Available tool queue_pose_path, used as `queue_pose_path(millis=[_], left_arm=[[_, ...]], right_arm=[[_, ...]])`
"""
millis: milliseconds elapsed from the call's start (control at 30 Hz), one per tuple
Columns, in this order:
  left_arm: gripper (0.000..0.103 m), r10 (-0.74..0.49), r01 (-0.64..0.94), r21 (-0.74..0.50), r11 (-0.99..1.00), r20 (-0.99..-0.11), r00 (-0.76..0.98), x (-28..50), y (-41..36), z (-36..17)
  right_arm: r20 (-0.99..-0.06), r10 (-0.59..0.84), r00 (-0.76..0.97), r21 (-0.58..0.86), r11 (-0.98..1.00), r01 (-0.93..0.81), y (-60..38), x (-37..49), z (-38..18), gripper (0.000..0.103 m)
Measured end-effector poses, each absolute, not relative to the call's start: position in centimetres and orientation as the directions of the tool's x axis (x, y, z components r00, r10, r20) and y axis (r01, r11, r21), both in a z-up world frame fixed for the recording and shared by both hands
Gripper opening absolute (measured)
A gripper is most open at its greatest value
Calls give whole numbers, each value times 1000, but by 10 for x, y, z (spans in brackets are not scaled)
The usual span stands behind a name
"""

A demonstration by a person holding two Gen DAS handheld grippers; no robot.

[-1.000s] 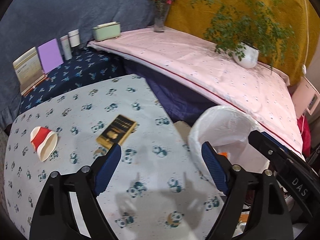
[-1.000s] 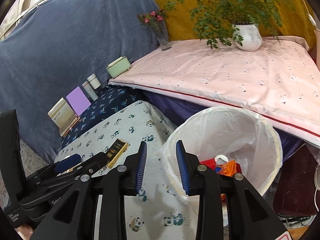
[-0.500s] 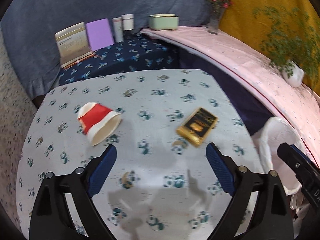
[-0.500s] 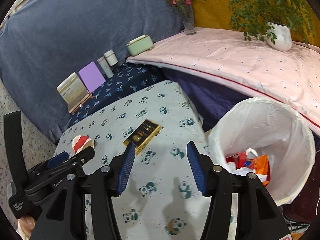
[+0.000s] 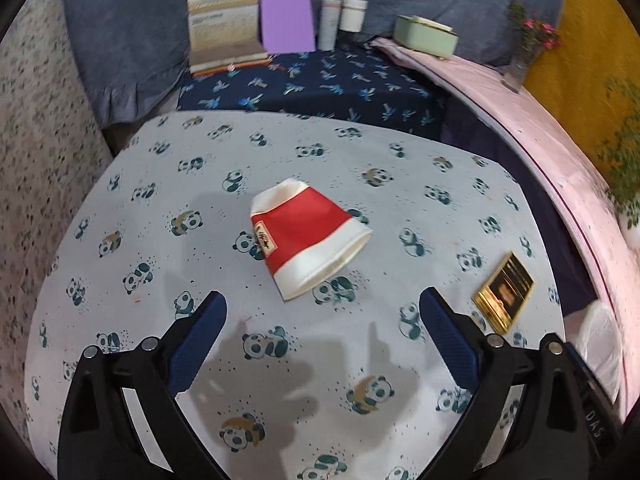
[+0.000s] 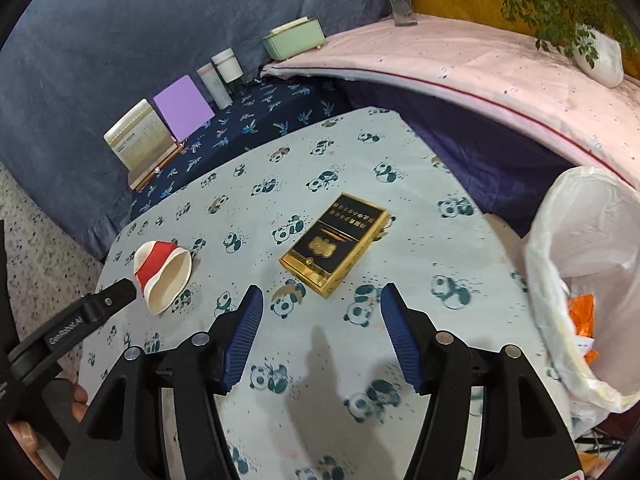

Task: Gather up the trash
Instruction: 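Reach the left tool to the red-white paper cup while the right tool grasps the gold box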

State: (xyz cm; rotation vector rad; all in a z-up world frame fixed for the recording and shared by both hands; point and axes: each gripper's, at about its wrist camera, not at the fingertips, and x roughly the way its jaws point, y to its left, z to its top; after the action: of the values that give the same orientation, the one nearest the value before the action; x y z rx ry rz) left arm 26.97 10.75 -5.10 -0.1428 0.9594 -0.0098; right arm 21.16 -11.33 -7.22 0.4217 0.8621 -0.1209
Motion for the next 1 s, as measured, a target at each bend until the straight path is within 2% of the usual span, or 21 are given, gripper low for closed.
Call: queue_pose_path(millis=[467,767,867,967,1000], left_arm=[[93,-59,-306,-198,931,-910,410,349,134,-86],[91,-26,-353,-147,924,-945,326,370,129,-116],[89,6,-315,-104,943,-943,332,367,122,-119],[76,39,-263,-59,963,-935,353,359,113,-119],[68,48,-239,-43,970,-931,363,355,110,-117]], right_arm=[[-823,-34,567,261,864,431,-109,281,-114,60],[-822,-114,558,188,870,456,-99,299,-120,63],[-818,-142,557,152,881,448,-93,300,-121,63],[-815,-148,560,134,893,430,-91,300,-122,63],[-814,-145,563,134,896,423,-91,298,-122,62]])
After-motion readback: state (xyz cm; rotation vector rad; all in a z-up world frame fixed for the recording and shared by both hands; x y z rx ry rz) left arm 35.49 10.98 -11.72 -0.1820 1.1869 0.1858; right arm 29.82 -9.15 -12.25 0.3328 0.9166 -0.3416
